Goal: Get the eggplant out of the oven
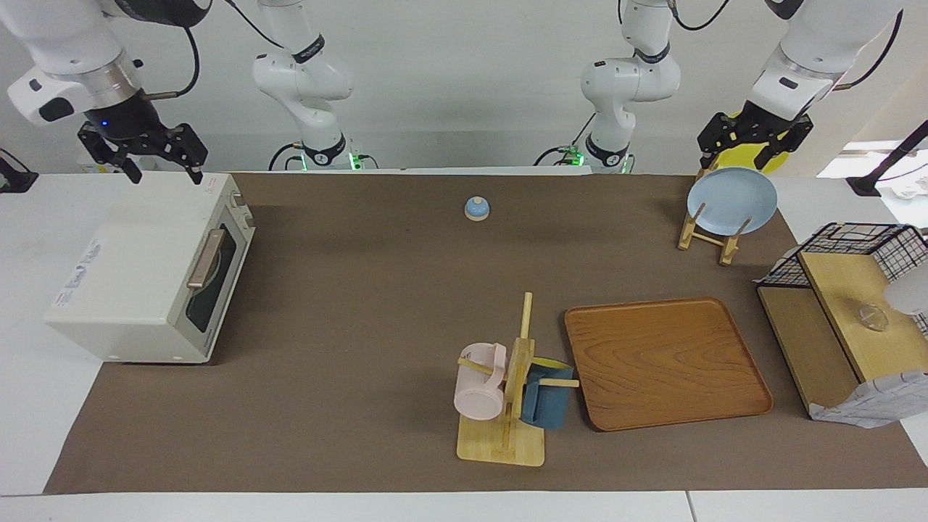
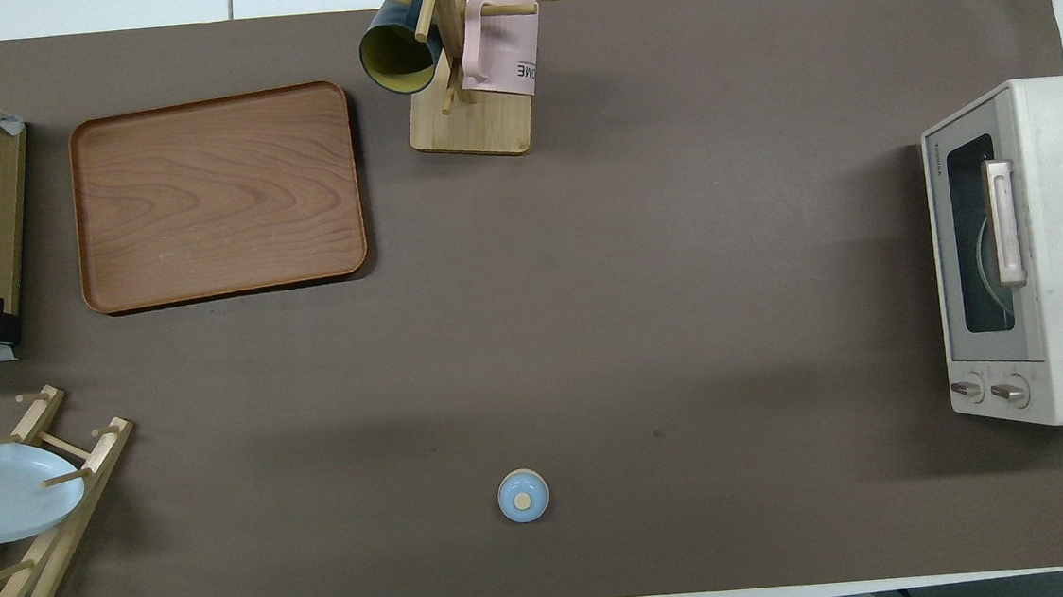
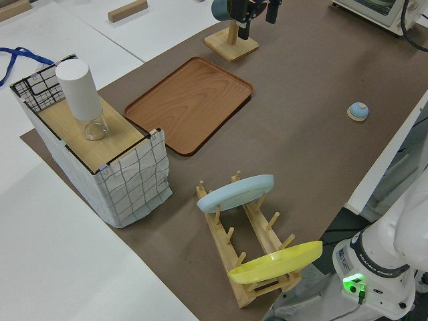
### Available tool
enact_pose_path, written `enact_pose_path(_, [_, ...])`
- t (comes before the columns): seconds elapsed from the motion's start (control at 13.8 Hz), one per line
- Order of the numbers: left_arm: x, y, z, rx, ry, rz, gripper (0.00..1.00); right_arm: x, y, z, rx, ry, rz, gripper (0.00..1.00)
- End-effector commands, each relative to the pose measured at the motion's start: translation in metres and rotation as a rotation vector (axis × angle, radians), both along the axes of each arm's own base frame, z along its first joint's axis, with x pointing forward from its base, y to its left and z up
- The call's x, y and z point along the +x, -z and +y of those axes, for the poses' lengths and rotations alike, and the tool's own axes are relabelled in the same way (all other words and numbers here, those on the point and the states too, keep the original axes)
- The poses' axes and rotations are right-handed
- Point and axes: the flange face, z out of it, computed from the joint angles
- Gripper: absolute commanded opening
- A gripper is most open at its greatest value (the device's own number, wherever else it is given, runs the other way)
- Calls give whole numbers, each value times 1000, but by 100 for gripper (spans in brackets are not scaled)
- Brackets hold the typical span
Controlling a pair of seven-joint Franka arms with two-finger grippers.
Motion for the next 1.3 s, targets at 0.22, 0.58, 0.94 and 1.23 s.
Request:
enact_pose_path(0.22, [-5,-4,3,-1,1,5,100,-4,9,3,12,10,15,100])
enact_pose_path(0.58, [-5,-4,3,-1,1,5,100,-4,14,23,26,-43,8,52])
enact_pose_path(0.94, [-5,-4,3,-1,1,5,100,-4,84,11,-96,-65,55,0])
enact_pose_path(1.23, [-5,-4,3,-1,1,5,100,5,124,8,-139,-10,68,0])
